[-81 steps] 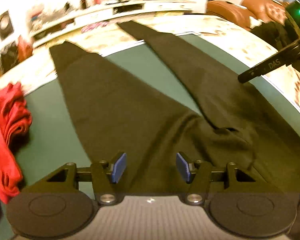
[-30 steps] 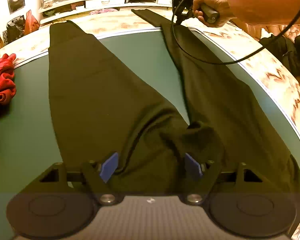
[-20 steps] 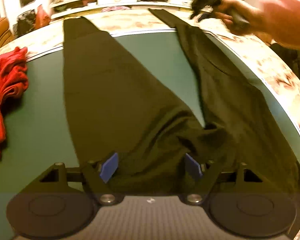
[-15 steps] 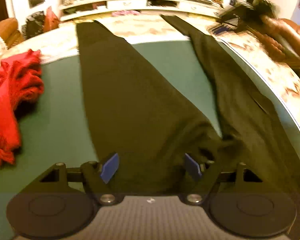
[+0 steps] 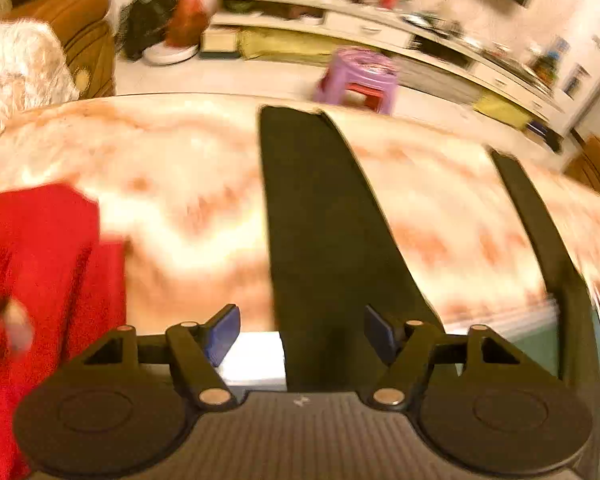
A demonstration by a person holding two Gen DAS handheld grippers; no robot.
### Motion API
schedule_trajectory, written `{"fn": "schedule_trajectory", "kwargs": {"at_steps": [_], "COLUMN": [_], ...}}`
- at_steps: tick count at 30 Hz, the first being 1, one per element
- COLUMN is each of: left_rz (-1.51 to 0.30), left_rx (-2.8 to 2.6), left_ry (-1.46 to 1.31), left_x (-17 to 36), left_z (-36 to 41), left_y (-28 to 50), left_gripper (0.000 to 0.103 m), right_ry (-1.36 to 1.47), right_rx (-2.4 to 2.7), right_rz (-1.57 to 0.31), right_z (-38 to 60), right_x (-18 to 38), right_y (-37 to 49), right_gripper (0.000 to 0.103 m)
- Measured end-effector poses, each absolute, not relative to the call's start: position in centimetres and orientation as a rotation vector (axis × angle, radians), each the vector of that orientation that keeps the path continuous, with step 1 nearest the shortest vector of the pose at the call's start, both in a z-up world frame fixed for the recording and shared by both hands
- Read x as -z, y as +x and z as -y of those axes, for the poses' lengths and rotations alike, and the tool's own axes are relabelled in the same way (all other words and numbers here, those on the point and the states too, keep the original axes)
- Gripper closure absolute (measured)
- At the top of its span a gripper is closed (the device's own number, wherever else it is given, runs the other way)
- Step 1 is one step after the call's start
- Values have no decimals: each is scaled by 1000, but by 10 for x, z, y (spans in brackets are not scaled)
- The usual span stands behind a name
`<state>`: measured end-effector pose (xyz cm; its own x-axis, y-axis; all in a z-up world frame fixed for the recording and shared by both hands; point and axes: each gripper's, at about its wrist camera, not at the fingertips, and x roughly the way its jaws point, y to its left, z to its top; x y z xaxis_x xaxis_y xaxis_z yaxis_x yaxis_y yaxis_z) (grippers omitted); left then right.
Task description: Fold clothes
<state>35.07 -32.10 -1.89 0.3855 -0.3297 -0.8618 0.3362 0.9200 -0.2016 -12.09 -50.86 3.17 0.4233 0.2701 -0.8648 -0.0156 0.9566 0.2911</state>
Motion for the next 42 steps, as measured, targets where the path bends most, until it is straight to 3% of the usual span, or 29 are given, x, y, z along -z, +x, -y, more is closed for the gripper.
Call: {"fn": "schedule_trajectory", "kwargs": {"at_steps": [2, 13, 19, 22, 24, 42], "left_rz": [-1120, -1133, -1117, -1115, -1111, -1026], "left_rx": [397, 300, 250, 234, 221, 118], "left_ry": [-11, -13, 91, 112, 133, 360], "left_x": [26, 52, 52, 53, 50, 33], "left_z": [330, 355, 374, 379, 384, 378], "left_y": [386, 468, 476, 479, 479, 481], "left_gripper": [42, 44, 75, 98, 102, 101], "right_ry": [274, 522, 587, 620, 649, 597], "right_rx": [-163, 54, 136, 172, 192, 212], "right_rz": [-1124, -1116, -1137, -1148, -1149, -1246], "right_z": [500, 510, 507, 508, 511, 496], "right_x": [-34, -21, -7, -1, 0, 20], "right_y": [-136, -177, -189, -194, -196, -203], "right_gripper": [73, 73, 73, 73, 73, 73]}}
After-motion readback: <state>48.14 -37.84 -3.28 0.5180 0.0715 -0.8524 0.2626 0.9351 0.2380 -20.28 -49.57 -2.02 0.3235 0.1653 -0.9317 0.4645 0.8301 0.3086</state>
